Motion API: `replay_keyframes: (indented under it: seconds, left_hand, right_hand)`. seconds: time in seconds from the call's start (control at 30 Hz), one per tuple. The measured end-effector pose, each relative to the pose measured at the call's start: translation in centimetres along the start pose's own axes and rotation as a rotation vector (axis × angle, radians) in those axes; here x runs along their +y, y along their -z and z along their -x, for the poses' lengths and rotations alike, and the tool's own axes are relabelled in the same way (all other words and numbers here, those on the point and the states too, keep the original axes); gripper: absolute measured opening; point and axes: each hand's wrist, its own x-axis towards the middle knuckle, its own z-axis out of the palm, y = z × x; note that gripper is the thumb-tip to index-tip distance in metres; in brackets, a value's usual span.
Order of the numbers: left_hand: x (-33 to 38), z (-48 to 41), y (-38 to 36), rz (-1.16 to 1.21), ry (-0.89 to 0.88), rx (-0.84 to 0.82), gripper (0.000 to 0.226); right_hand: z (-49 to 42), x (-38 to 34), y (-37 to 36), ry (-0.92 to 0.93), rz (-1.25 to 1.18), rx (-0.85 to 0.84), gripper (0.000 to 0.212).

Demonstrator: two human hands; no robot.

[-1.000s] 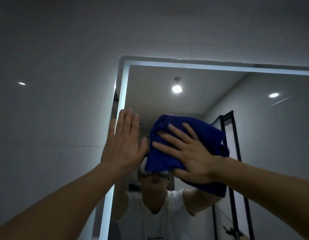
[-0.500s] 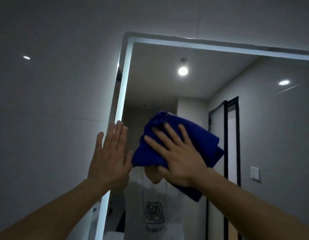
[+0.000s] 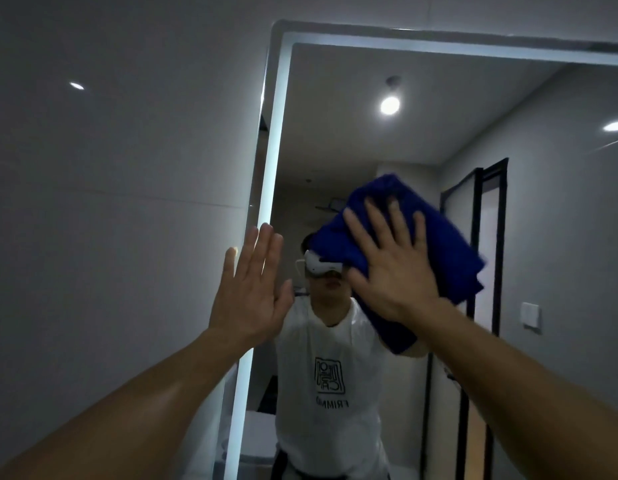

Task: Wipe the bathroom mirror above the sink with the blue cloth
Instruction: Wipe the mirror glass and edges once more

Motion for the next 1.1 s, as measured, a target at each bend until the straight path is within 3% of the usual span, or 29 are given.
replay_keyframes:
  seconds: [0.2,0.33,0.37,0.5,0.6,0.83,0.93,1.1]
  left_hand:
    - [0.1,0.6,-0.2,-0.047,0.035,-0.024,0.071]
    - [-0.2,1.9,-0.4,-0.066,-0.007,-0.038,0.071]
    - [-0.2,1.9,-0.4,-0.056,-0.015,-0.04,0.071]
    - [-0.3,2.1,-0.5,-0.046,0.001,-0.027,0.072]
    - [-0.4,2.3,-0.6,-0.016,-0.02,-0.009,0.07]
    - [-0.2,6.5,-1.7,0.006,-0.047,0.014,0.067]
    - [-0.1,8.1,-2.0,0.015,-0.068,-0.016,0.069]
    - [-0.4,12.6,-2.3,-0.004,-0.138,-0.067,0.069]
  right_hand:
    - [11.1,-4.1,-5.2,0.331,-0.11,-0.025,0.073]
    - [10.0,-0.6,-4.7,0.592,-0.085,-0.047,0.068]
    - [8.3,0.2,-3.9,0.547,-0.038,-0.023,0.07]
    - [1.8,-0.5,-1.9,0.05,-0.082,0.053,0.076]
    - [2.6,-4.3,-2.6,-0.137,-0.119,0.075,0.079]
    - [17.1,-11.1,-8.7,0.04,-0.128,0.076,0.073]
    - [22.2,-12.0,-10.0,0.144,-0.16,0.002,0.072]
    - [21.2,-9.3,-8.4,0.308,-0.23,-0.018,0.066]
